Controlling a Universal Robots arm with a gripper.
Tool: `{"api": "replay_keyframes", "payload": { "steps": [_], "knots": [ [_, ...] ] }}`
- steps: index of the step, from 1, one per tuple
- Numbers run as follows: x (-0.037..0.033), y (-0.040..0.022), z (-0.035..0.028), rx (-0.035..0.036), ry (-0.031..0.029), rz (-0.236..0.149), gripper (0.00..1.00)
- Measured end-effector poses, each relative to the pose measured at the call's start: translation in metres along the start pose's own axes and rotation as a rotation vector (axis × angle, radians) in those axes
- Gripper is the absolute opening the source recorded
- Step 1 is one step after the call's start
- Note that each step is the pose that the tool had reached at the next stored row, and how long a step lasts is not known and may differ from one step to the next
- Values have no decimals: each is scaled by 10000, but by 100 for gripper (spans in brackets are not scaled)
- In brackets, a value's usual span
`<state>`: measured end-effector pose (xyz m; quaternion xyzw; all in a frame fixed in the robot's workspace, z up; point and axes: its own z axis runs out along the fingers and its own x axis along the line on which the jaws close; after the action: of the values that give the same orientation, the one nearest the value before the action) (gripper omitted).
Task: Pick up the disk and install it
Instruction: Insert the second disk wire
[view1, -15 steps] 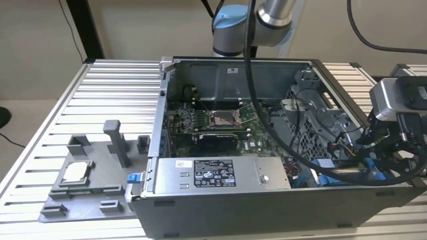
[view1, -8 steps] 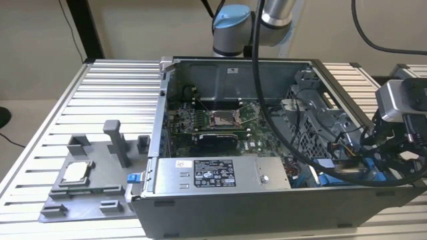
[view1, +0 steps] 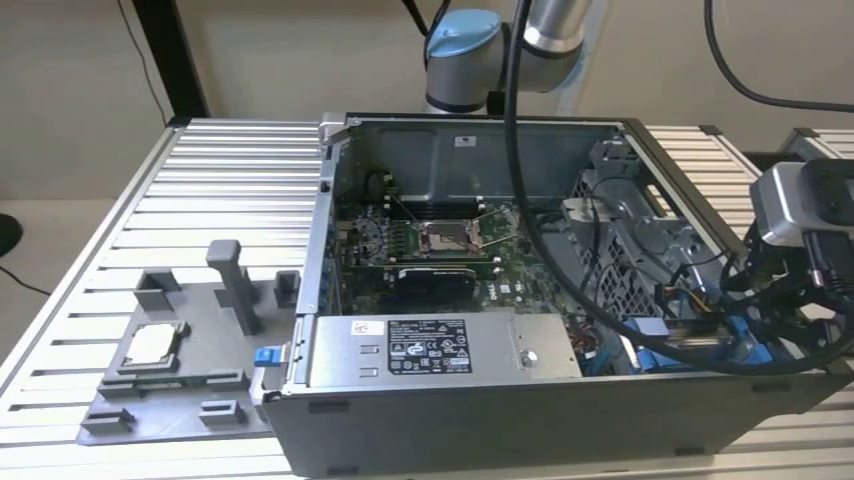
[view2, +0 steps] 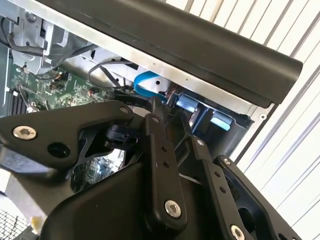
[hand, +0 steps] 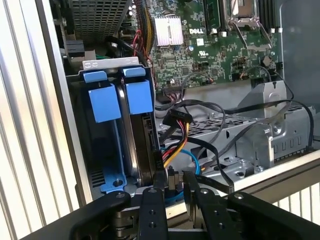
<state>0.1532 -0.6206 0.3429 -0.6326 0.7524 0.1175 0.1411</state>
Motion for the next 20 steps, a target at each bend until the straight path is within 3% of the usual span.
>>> {"api": "replay_keyframes", "payload": {
  "steps": [7,8,14,17,20],
  "knots": [
    [6,0,14,-11,-58,7,100],
    [7,0,17,-13,-74,10,0],
    [10,0,27,-29,-193,27,0],
    [10,0,27,-30,-224,39,0],
    [-13,12,-40,-34,-222,43,0]
  ]
}}
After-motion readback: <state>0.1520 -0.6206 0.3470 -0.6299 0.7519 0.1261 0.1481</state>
